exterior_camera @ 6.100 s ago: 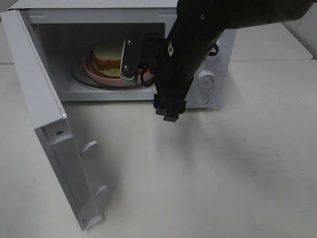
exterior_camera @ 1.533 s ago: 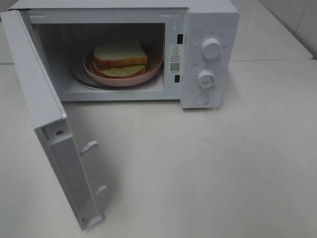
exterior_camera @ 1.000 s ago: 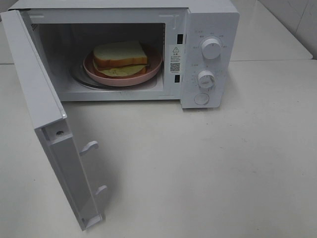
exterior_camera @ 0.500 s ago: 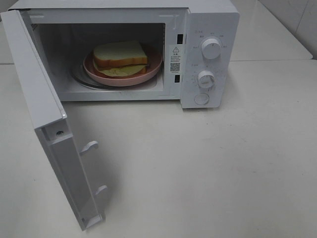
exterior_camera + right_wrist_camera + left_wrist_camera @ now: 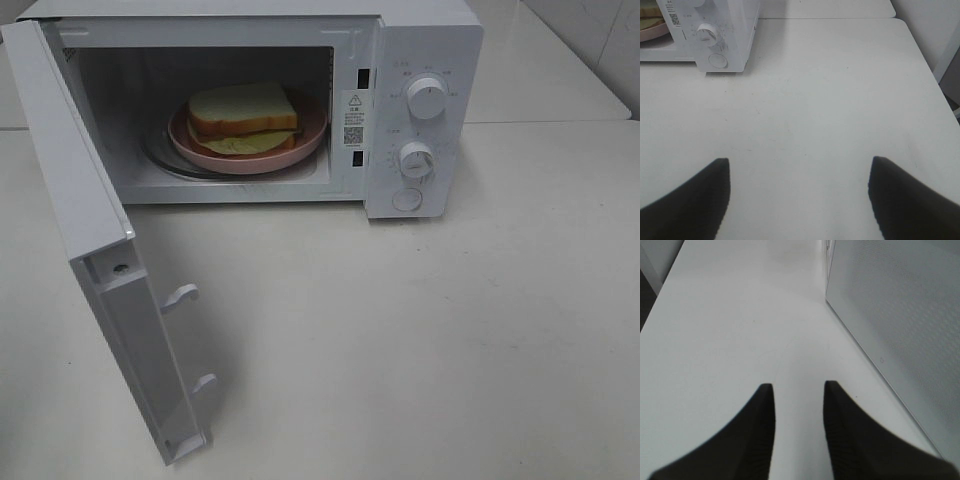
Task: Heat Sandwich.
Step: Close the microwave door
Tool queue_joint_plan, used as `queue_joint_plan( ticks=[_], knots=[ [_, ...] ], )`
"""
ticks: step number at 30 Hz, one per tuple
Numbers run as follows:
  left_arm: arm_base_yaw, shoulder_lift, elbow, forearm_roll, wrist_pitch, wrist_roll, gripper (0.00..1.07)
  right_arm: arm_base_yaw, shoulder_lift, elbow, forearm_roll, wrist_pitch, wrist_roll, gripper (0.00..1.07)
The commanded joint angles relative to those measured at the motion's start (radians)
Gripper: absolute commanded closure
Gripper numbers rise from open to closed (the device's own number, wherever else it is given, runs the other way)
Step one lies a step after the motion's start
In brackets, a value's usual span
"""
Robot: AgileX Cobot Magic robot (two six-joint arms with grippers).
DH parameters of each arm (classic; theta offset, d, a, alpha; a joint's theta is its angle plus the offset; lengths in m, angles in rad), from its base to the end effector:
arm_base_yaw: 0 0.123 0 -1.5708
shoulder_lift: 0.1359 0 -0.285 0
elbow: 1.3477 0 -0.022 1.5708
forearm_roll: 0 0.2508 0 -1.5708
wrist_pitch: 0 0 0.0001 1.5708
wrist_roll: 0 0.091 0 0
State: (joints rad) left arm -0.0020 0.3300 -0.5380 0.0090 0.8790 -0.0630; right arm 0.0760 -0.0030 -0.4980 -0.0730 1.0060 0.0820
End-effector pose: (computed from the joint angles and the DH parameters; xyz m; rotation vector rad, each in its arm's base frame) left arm 0.0548 0.0005 0.2948 -0.0635 2.1537 -0.0269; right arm -0.0026 -0.0058 0.2814 0.0070 1.9866 0.0157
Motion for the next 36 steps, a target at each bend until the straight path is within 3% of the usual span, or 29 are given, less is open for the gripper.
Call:
queue_joint_plan(
  ticks=[1, 2, 4, 6, 10, 15, 19, 24, 28, 36],
  knots=[
    [0.000, 0.031, 0.013, 0.001, -0.073, -0.006, 0.89, -0.007, -0.029, 0.001, 0.003, -0.010, -0.010, 0.33],
    [0.000, 0.052, 0.036, 0.005, -0.131, -0.006, 0.99, -0.007, -0.029, 0.001, 0.003, -0.010, -0.010, 0.33],
    [0.000, 0.074, 0.068, 0.014, -0.193, -0.006, 1.07, -0.007, -0.029, 0.001, 0.003, -0.010, -0.010, 0.33],
    [0.000, 0.083, 0.087, 0.019, -0.223, -0.005, 1.07, -0.007, -0.029, 0.001, 0.003, -0.010, -0.010, 0.33],
    [0.000, 0.150, 0.194, 0.051, -0.466, -0.004, 1.07, -0.007, -0.029, 0.001, 0.003, -0.010, -0.010, 0.33],
    [0.000, 0.189, 0.243, 0.058, -0.584, -0.002, 1.07, -0.007, -0.029, 0.001, 0.003, -0.010, -0.010, 0.33],
    [0.000, 0.297, 0.305, 0.076, -0.830, -0.002, 1.07, -0.007, -0.029, 0.001, 0.003, -0.010, -0.010, 0.33],
    [0.000, 0.392, 0.307, 0.102, -0.975, -0.002, 1.07, -0.007, -0.029, 0.001, 0.003, -0.010, -0.010, 0.33],
    [0.000, 0.528, 0.317, 0.110, -1.218, -0.005, 1.07, -0.007, -0.029, 0.001, 0.003, -0.010, -0.010, 0.33],
    [0.000, 0.738, 0.318, 0.110, -1.449, -0.006, 1.07, -0.007, -0.029, 0.001, 0.003, -0.010, -0.010, 0.33]
  ],
)
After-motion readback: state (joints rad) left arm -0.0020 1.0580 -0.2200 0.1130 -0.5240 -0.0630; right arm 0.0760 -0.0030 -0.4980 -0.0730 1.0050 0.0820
